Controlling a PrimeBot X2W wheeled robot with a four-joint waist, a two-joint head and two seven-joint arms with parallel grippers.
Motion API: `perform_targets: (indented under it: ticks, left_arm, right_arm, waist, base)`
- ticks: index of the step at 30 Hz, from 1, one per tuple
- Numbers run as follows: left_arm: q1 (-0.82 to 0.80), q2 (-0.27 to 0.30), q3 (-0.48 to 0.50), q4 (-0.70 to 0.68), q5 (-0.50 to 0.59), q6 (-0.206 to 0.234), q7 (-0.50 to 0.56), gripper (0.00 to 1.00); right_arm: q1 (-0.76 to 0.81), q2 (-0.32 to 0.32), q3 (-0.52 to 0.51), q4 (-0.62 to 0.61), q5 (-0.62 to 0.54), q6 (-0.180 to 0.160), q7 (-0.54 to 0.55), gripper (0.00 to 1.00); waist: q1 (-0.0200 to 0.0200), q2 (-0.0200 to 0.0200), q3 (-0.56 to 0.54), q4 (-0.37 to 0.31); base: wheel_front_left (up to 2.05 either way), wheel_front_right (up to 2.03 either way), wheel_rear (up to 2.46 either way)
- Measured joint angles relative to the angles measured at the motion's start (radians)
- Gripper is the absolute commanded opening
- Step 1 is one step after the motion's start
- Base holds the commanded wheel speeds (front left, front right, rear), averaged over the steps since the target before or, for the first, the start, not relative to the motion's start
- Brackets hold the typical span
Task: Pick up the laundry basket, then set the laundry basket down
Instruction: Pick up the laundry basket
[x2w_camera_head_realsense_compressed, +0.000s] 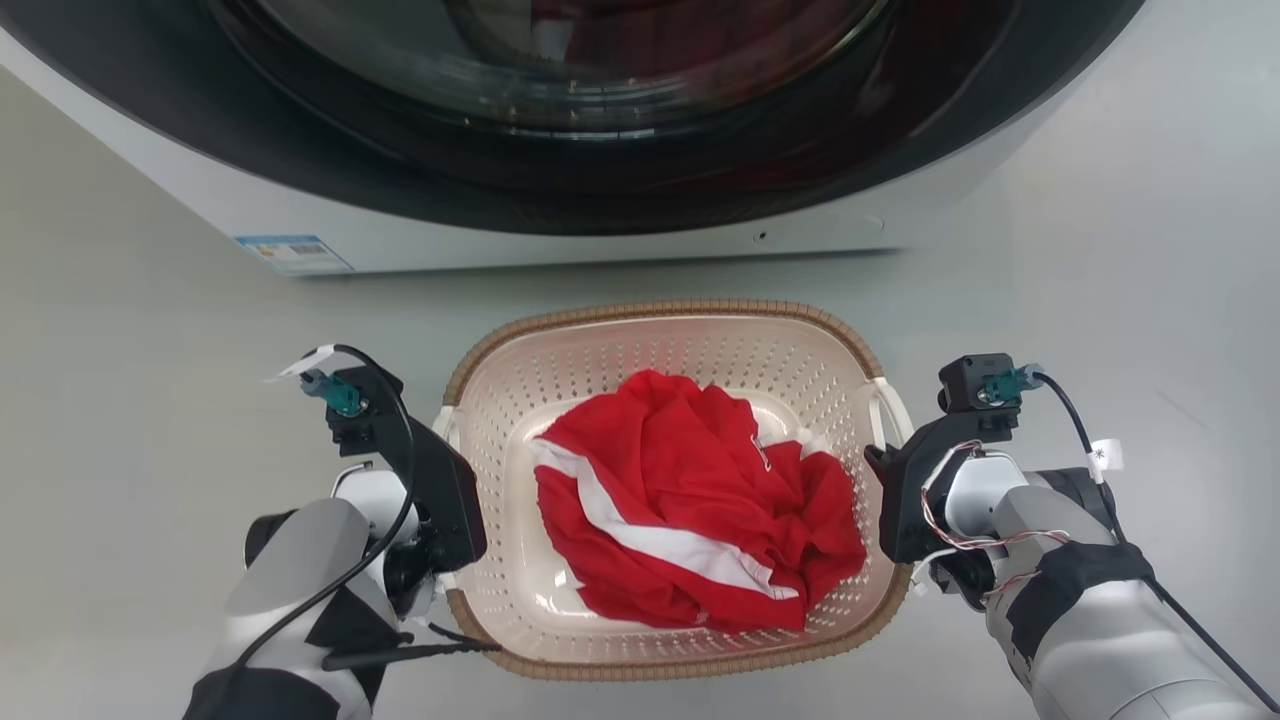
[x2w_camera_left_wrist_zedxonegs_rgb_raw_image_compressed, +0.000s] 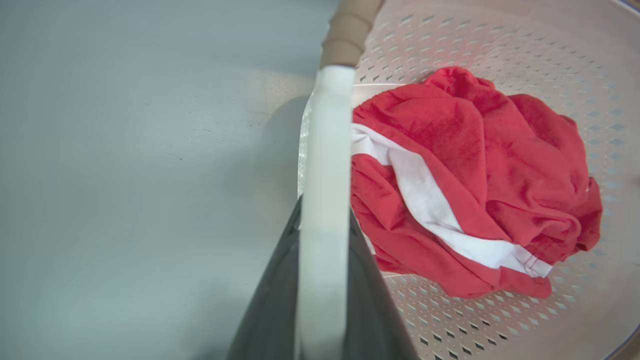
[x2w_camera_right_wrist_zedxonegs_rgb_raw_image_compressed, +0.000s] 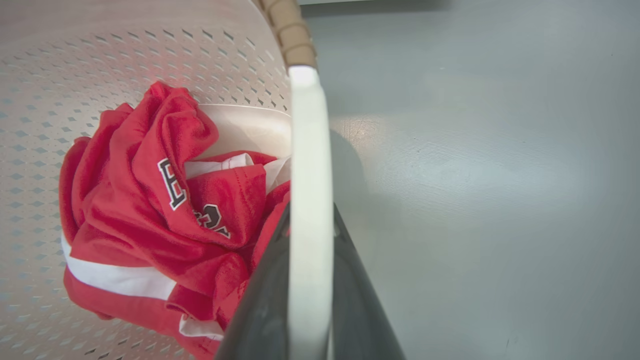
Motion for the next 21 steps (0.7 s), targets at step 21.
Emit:
perform_targets:
  ticks: [21]
  left_arm:
    - [0.037, 0.019, -0.002, 0.015, -0.079, 0.000, 0.187, 0.00]
  right_arm:
    - [0.037, 0.005, 0.046, -0.003, 0.112, 0.002, 0.171, 0.00]
  waist:
    - [0.0000, 0.0000, -0.233, -0.009]
  base:
    - [0.00, 0.00, 0.00]
